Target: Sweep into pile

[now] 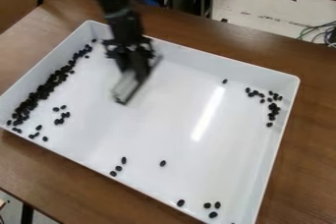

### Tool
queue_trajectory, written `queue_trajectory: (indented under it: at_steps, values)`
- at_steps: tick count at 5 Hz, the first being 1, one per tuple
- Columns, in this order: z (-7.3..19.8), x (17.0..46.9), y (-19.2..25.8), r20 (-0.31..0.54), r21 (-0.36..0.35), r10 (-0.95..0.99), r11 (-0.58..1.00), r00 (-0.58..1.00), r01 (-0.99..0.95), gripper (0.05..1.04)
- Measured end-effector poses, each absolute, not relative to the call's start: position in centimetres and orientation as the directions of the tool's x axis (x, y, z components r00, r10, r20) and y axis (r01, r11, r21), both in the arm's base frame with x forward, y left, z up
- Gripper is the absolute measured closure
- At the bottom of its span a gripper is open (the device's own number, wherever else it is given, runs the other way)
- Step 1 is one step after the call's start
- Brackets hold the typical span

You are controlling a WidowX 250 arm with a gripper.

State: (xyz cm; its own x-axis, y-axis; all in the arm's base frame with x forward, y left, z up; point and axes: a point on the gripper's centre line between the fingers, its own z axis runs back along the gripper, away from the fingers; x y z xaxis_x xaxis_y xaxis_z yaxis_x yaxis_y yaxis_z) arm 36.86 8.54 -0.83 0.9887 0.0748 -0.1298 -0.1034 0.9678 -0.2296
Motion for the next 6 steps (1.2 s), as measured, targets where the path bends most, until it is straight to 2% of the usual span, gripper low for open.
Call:
queue_trajectory:
  at_steps: [1, 2, 3, 5, 6]
  values:
    - [-0.9, 35.4, 13.0, -0.126, -0.235, 0.174, 0.951, 0.977, -0.2, 0.741]
    - [-0.8, 34.5, 15.6, -0.119, -0.237, 0.225, 0.939, 0.967, -0.248, 0.741]
    - [-0.5, 34.1, 15.4, -0.109, -0.237, 0.227, 0.94, 0.968, -0.247, 0.741]
    - [0.3, 34.1, 9.7, -0.064, -0.222, 0.121, 0.966, 0.991, -0.132, 0.741]
    - [1.2, 33.9, 5.5, -0.051, -0.19, 0.214, 0.957, 0.976, -0.22, 0.741]
